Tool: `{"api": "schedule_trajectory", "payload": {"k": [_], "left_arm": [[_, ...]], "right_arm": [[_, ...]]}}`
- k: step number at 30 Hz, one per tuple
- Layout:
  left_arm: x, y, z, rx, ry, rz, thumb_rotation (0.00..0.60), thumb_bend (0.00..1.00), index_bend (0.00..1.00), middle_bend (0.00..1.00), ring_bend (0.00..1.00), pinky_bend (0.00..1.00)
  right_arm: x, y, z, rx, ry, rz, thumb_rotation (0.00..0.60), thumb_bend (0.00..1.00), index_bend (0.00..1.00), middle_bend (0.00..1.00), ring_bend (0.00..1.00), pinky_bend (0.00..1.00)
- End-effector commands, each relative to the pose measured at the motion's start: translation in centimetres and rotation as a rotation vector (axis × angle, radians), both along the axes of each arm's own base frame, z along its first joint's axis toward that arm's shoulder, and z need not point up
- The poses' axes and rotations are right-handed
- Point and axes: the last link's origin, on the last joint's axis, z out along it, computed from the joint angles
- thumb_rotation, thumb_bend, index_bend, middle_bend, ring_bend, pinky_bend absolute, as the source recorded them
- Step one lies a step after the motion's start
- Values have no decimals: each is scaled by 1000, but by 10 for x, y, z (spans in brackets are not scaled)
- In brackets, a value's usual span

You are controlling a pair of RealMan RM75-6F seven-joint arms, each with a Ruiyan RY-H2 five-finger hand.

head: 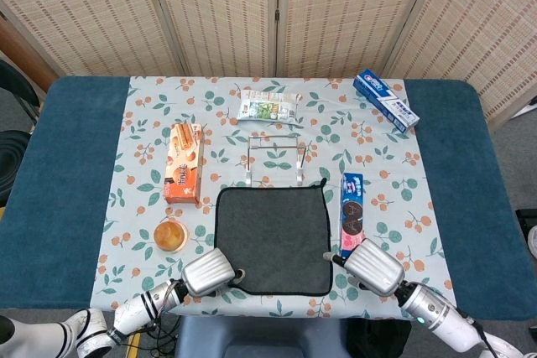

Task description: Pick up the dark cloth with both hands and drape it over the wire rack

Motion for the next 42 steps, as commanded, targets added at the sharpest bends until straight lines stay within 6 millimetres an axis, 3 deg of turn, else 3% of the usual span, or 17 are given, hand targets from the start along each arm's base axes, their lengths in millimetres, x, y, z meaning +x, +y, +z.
{"api": "schedule_trajectory", "payload": {"k": [1, 4, 19, 42], "left_arm": [[0, 1, 0, 1, -3, 4, 600, 375, 572, 1000, 990, 1000], [-1, 2, 0, 3, -9, 8, 600, 401, 610, 1000, 990, 1000], [-2, -2, 3, 7, -15, 12, 600, 401, 599, 1000, 990, 1000], [-4, -3, 5, 8, -16, 23, 600, 401, 597, 1000, 990, 1000]], "right_arm": [[3, 1, -4, 19, 5, 14, 600, 146, 319, 883, 870, 1000], [5, 2, -11, 41, 19, 33, 600, 156, 319, 883, 870, 1000], [7, 7, -45, 123, 77, 104, 600, 160, 329, 883, 870, 1000], [9, -5, -66, 146, 106, 107, 600, 178, 351, 883, 870, 1000]]}}
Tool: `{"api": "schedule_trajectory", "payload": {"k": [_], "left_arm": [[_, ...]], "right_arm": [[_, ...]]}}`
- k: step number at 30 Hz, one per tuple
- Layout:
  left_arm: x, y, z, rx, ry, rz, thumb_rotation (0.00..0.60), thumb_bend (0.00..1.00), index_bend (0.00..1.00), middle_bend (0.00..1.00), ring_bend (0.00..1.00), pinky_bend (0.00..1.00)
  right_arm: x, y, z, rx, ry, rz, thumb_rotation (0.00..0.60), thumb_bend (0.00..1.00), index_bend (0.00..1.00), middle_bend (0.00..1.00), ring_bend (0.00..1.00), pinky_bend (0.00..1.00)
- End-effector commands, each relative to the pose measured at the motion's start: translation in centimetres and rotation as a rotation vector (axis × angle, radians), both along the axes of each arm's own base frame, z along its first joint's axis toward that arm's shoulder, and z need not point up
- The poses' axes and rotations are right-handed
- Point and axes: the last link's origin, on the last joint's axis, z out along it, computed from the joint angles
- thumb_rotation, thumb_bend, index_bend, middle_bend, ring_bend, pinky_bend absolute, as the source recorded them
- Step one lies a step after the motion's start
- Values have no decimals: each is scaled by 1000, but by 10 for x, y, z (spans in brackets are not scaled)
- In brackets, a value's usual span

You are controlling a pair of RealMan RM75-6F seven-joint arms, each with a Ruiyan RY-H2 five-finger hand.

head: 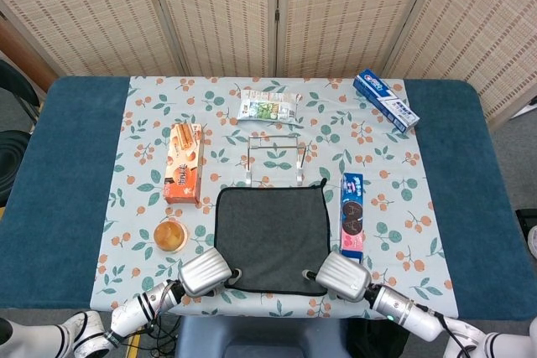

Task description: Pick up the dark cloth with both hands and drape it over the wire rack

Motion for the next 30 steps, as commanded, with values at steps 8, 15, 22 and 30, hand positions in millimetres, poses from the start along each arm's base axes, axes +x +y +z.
{"api": "schedule_trajectory", "payload": {"k": [8, 15, 22, 30], "left_arm": [[-1, 0, 1, 1, -3, 4, 600, 401, 597, 1000, 990, 1000], [-1, 0, 1, 1, -6, 5, 600, 401, 597, 1000, 990, 1000], [-1, 3, 3, 7, -12, 15, 600, 401, 597, 1000, 990, 1000], [2, 13, 13, 10, -60, 52, 600, 401, 602, 1000, 990, 1000]], "right_arm": [[6, -3, -8, 11, -11, 2, 600, 261, 366, 883, 870, 1000], [8, -6, -9, 10, -21, 1, 600, 370, 409, 883, 870, 1000], [12, -10, -11, 8, -42, -4, 600, 461, 551, 883, 871, 1000], [22, -16, -6, -16, -103, 0, 600, 491, 639, 883, 876, 1000]]}}
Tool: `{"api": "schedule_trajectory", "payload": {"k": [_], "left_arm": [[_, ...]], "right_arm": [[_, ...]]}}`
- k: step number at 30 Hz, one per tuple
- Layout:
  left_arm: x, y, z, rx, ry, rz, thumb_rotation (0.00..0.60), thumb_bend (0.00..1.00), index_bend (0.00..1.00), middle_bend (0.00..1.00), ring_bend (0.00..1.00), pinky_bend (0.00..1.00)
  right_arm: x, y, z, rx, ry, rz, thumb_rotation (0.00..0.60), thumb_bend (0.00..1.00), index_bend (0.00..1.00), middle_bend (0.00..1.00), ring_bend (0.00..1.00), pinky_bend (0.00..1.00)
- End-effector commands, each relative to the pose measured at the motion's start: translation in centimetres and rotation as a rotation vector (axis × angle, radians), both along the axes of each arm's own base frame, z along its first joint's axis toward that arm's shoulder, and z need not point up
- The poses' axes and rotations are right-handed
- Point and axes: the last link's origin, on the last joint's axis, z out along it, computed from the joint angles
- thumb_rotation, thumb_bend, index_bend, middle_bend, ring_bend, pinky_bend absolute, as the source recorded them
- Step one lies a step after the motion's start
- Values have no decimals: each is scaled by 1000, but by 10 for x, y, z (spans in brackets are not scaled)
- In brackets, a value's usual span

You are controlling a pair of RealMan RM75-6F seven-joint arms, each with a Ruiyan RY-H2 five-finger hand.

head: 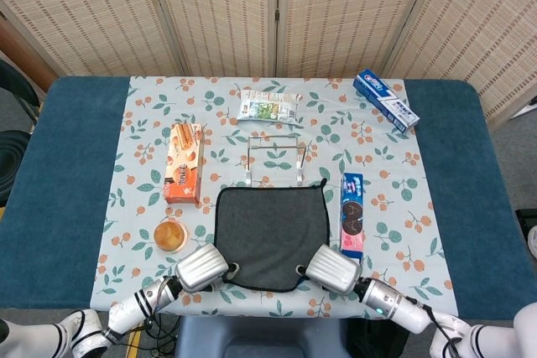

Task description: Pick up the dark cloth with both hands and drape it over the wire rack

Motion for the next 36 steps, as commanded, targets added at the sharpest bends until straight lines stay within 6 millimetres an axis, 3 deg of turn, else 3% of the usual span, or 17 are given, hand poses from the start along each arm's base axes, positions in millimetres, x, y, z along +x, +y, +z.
{"api": "schedule_trajectory", "payload": {"k": [1, 7, 23, 36], "left_arm": [[5, 7, 6, 9, -24, 6, 600, 401, 602, 1000, 990, 1000], [23, 21, 21, 15, -80, 12, 600, 401, 603, 1000, 990, 1000], [75, 87, 77, 143, -208, 61, 600, 401, 607, 1000, 991, 1000], [113, 125, 86, 167, -237, 114, 600, 401, 609, 1000, 991, 1000]], "right_arm": [[6, -3, 3, -14, -28, 5, 600, 491, 649, 884, 877, 1000], [21, -14, 14, -68, -94, 16, 600, 491, 668, 886, 877, 1000], [70, -73, 67, -288, -251, 10, 600, 491, 676, 888, 878, 1000], [73, -100, 89, -380, -245, -35, 600, 492, 676, 888, 878, 1000]]}}
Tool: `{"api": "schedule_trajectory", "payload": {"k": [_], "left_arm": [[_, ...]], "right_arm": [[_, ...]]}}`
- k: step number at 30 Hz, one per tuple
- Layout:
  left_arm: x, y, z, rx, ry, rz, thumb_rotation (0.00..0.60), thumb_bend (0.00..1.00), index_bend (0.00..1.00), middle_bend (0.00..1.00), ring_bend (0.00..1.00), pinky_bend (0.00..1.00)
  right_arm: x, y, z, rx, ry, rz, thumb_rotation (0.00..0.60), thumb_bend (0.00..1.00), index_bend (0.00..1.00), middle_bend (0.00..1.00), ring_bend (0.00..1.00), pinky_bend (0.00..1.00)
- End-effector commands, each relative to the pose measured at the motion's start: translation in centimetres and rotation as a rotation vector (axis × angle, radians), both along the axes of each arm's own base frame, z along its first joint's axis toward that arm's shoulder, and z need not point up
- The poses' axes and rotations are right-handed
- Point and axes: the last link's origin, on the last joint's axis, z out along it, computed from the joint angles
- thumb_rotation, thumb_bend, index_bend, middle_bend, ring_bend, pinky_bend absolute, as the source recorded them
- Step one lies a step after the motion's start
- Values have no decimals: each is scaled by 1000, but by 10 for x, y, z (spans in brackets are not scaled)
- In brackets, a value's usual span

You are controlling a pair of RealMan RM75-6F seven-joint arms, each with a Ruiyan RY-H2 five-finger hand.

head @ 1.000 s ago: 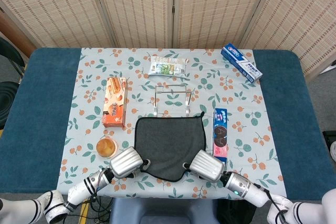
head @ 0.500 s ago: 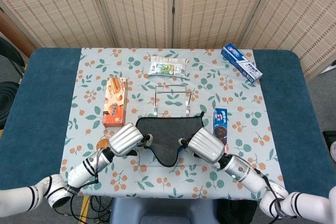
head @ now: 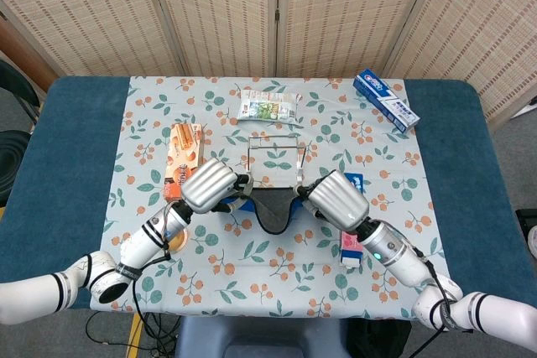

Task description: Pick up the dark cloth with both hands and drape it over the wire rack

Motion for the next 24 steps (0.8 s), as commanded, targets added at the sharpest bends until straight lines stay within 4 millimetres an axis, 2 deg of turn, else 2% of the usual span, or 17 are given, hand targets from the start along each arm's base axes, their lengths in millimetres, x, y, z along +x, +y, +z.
{"api": "schedule_trajectory", "payload": {"k": [1, 11, 24], "left_arm": [[8, 7, -1, 7, 3, 4, 600, 401, 610, 1000, 991, 1000], [30, 37, 0, 40, 11, 57, 600, 401, 612, 1000, 991, 1000], [45, 70, -1, 53, 15, 156, 600, 401, 615, 1000, 991, 1000]], "right_arm": [[2, -7, 4, -21, -5, -8, 600, 492, 676, 888, 878, 1000], [11, -32, 13, -78, -4, -50, 600, 491, 676, 888, 878, 1000], [18, -67, 13, -106, 0, -125, 600, 491, 676, 888, 878, 1000]]}}
